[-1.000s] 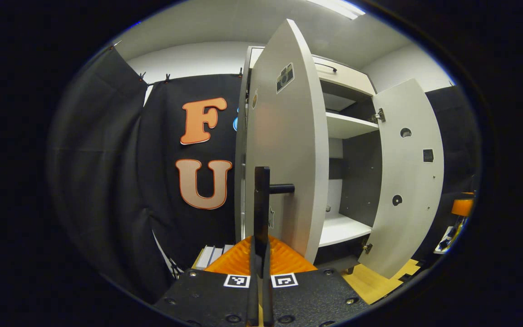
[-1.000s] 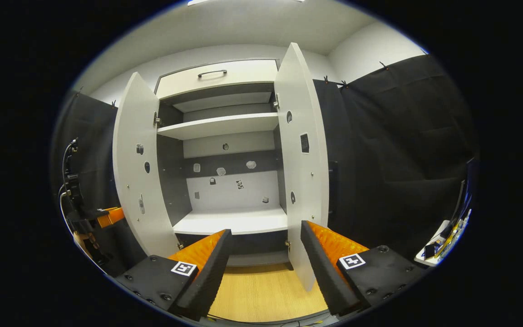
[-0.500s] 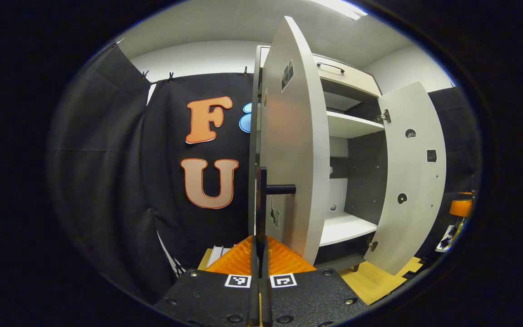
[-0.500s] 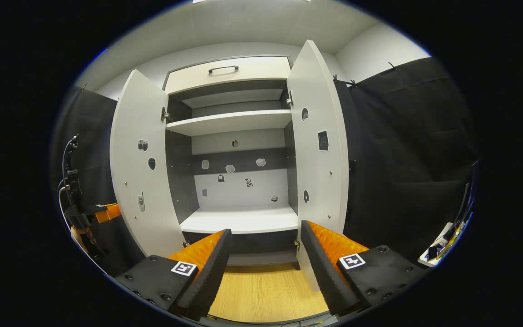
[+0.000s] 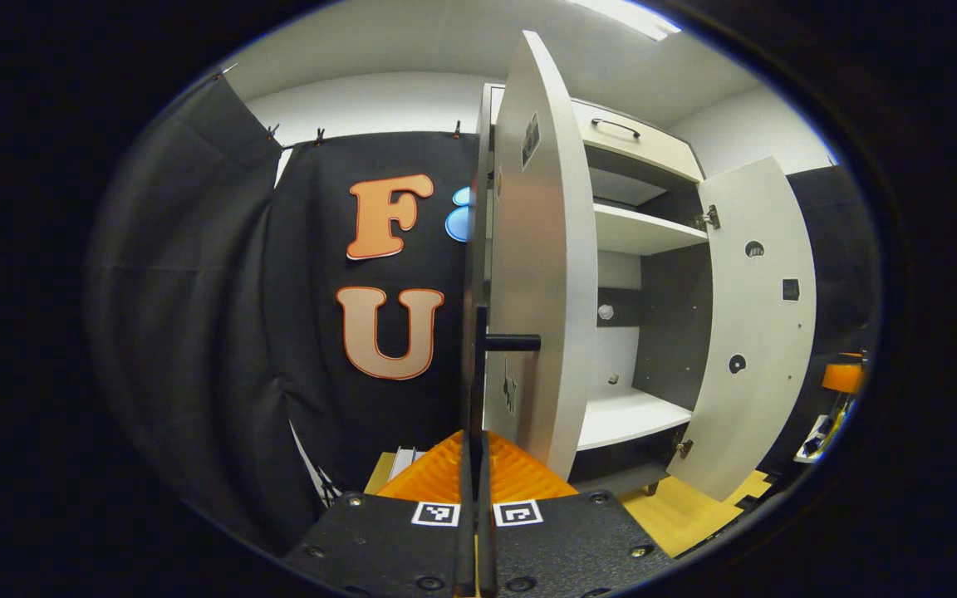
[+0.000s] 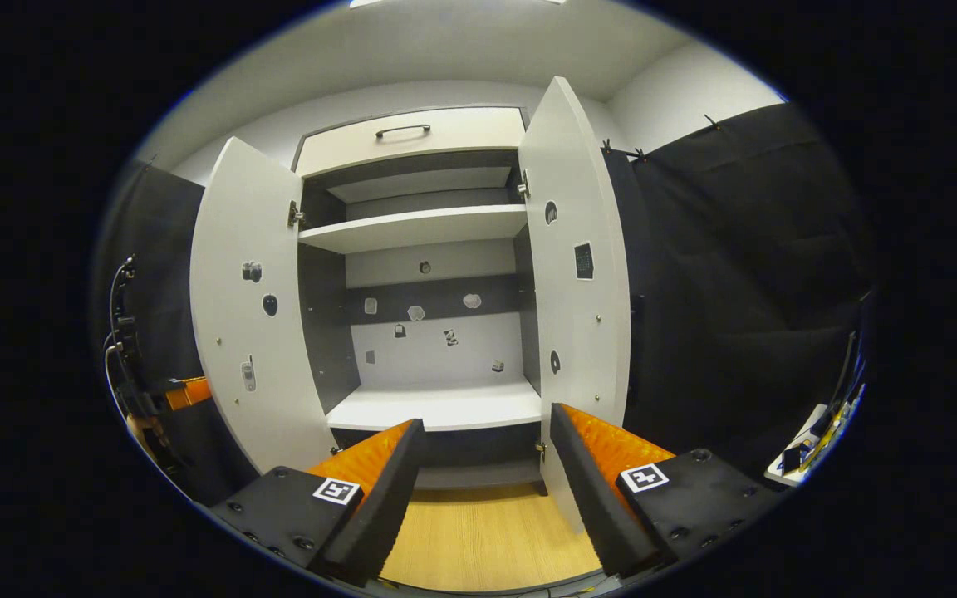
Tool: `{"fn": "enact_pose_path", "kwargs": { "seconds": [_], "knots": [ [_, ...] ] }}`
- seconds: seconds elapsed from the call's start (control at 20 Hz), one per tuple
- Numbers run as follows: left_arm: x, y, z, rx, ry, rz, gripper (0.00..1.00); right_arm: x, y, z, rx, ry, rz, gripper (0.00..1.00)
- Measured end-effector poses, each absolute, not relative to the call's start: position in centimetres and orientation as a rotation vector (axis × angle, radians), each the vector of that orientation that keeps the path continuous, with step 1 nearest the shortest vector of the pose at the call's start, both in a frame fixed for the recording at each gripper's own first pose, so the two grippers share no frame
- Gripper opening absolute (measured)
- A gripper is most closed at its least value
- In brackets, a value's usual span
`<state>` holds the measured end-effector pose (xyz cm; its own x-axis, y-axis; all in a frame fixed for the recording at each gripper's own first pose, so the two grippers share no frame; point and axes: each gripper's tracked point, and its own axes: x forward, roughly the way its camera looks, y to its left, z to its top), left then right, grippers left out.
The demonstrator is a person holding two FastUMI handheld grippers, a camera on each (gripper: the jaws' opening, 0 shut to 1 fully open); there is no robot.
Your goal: Open the right door of the double-door shoe cabinet with the right hand, and open the left door with the left hand.
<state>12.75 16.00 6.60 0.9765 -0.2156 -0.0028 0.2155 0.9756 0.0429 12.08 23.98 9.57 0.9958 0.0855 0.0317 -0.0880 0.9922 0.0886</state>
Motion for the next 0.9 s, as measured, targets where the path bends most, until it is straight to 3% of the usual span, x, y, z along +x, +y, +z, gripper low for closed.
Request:
{"fn": "enact_pose_path", "kwargs": {
  "seconds": [0.75, 0.8, 0.85, 0.9],
  "knots": [
    [6.8, 15.2, 8.1, -0.026, 0.015, -0.225, 0.0, 12.7, 22.3, 8.9, 0.07, -0.015, 0.06, 0.98],
    [6.4, 15.2, 8.2, -0.02, 0.015, -0.221, 0.0, 12.8, 22.4, 8.8, 0.068, -0.015, 0.061, 0.88],
    [6.1, 15.1, 8.3, -0.013, 0.014, -0.219, 0.0, 12.9, 22.3, 8.8, 0.065, -0.015, 0.06, 0.98],
    [5.7, 14.9, 8.4, -0.007, 0.013, -0.214, 0.0, 13.0, 22.1, 8.7, 0.06, -0.015, 0.057, 0.98]
  ]
}}
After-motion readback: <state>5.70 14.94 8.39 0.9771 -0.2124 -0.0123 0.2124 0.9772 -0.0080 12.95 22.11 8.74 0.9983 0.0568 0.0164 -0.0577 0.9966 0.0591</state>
